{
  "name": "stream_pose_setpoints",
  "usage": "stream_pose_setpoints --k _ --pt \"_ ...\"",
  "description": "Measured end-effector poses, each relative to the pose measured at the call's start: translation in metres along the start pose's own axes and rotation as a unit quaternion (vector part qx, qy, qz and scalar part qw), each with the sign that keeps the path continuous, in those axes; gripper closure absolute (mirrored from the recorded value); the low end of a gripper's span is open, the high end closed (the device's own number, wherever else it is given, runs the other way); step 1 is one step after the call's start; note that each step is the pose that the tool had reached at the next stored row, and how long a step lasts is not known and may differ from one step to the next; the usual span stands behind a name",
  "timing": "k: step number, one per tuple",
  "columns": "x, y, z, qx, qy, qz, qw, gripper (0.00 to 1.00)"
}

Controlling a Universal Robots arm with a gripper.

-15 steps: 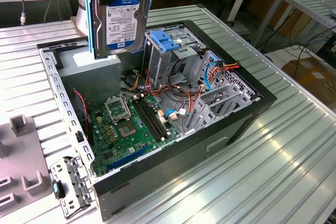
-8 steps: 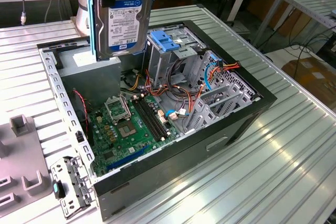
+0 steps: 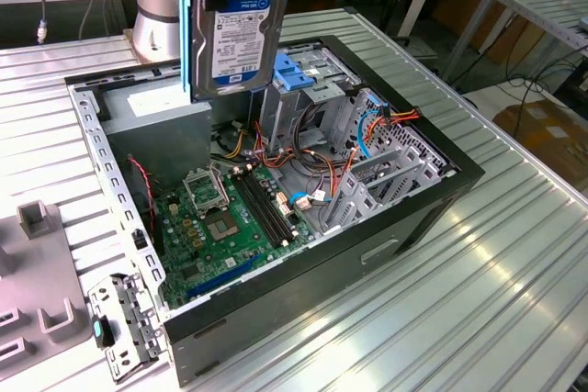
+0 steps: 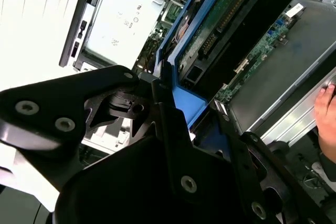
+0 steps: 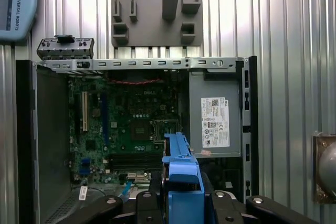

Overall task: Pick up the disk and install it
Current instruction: 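Insert the disk into the insertion slot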

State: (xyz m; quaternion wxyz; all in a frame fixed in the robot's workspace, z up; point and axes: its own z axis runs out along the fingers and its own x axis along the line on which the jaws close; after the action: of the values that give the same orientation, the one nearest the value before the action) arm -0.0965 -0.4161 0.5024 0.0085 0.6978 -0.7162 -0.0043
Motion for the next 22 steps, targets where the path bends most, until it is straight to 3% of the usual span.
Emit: stream_pose_setpoints --k 5,9,15,22 --pt "0.0012 -0.0023 -0.0001 0.0 0.0001 0.0 1.0 0.63" --pt "0.0064 -0.0025 0.0 0.0 0.0002 0.0 1.0 0.63" --pt "0.0179 -0.0028 0.0001 0.0 0.0004 0.0 1.0 0.63" --pt "0.0378 -0.0038 0.0003 0.0 0.0014 0.0 1.0 0.63"
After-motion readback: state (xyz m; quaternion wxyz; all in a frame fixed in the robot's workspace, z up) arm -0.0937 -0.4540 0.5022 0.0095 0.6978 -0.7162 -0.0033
